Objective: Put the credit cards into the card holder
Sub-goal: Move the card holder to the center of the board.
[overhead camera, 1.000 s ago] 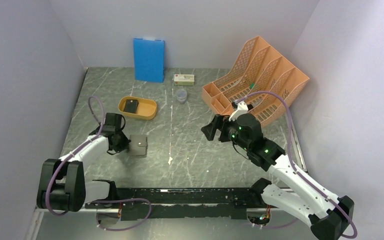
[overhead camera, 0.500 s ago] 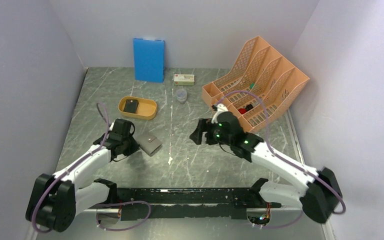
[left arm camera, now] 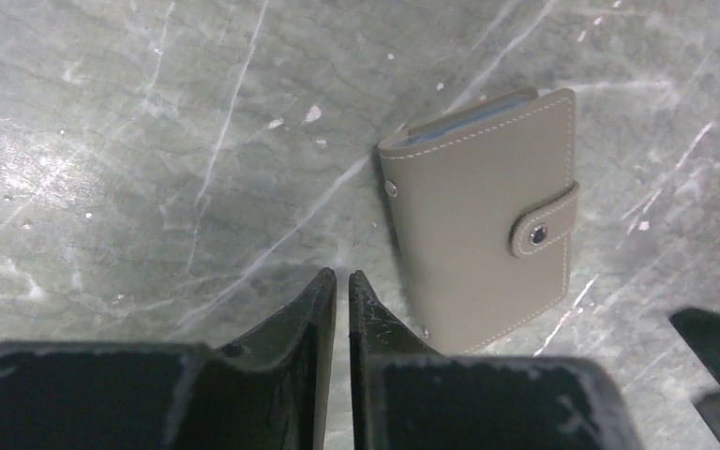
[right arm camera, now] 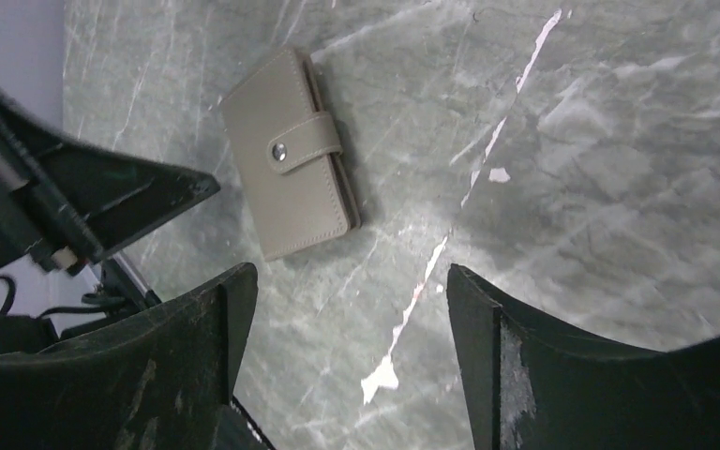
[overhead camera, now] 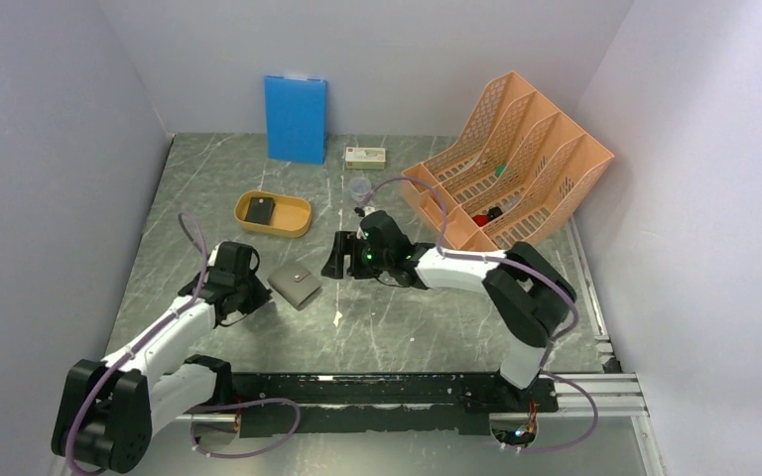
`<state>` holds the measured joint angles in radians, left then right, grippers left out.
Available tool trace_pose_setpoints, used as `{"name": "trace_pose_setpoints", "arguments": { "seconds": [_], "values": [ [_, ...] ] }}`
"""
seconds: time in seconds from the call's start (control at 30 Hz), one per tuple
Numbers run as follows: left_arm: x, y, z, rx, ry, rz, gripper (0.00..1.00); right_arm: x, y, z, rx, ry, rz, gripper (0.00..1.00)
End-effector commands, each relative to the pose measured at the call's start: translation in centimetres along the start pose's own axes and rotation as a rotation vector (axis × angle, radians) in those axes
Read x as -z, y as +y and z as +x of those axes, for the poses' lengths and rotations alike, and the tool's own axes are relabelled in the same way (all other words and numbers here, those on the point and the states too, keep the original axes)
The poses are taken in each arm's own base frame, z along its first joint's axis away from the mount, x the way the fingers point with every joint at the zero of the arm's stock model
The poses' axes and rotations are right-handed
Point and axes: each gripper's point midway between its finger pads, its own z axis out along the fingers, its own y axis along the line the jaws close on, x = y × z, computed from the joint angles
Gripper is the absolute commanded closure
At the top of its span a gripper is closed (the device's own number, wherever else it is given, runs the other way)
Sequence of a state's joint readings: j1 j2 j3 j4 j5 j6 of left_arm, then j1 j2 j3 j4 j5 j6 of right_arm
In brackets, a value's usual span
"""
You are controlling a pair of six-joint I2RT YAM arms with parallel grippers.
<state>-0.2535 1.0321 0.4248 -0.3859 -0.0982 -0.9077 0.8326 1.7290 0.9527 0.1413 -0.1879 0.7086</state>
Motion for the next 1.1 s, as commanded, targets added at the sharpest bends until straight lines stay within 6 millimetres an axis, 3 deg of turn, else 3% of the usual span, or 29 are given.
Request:
{"name": "trace_pose_setpoints", "arguments": {
  "seconds": [0.0,0.23,0.43,0.77,1.07],
  "values": [
    [0.7,-1.2,-0.4,-0.02,-0.015,0.078,0.81,-2.5,1.5,-1.0,-0.061,-0.033,-0.074,0.24],
    [0.4,-1.0,0.1,-0.013,-0.008,0.096,0.79,-5.3,1.2,1.5,-0.082,0.044,-0.118,0.35],
    [-0.1,-0.5,0.9,-0.017,0.019,0.09,0.81,-6.1,1.2,2.9,-0.097,0.079,-0.144,0.43],
    [-0.8,-0.4,1.2,-0.053,0.037,0.083,0.83,-6.9,1.5,5.9,-0.126,0.128,-0.158,0.56],
    [-0.8,-0.4,1.8,-0.069,0.058,0.103,0.85,-5.9,1.5,6.1,-0.106,0.11,-0.147,0.84]
  ]
}}
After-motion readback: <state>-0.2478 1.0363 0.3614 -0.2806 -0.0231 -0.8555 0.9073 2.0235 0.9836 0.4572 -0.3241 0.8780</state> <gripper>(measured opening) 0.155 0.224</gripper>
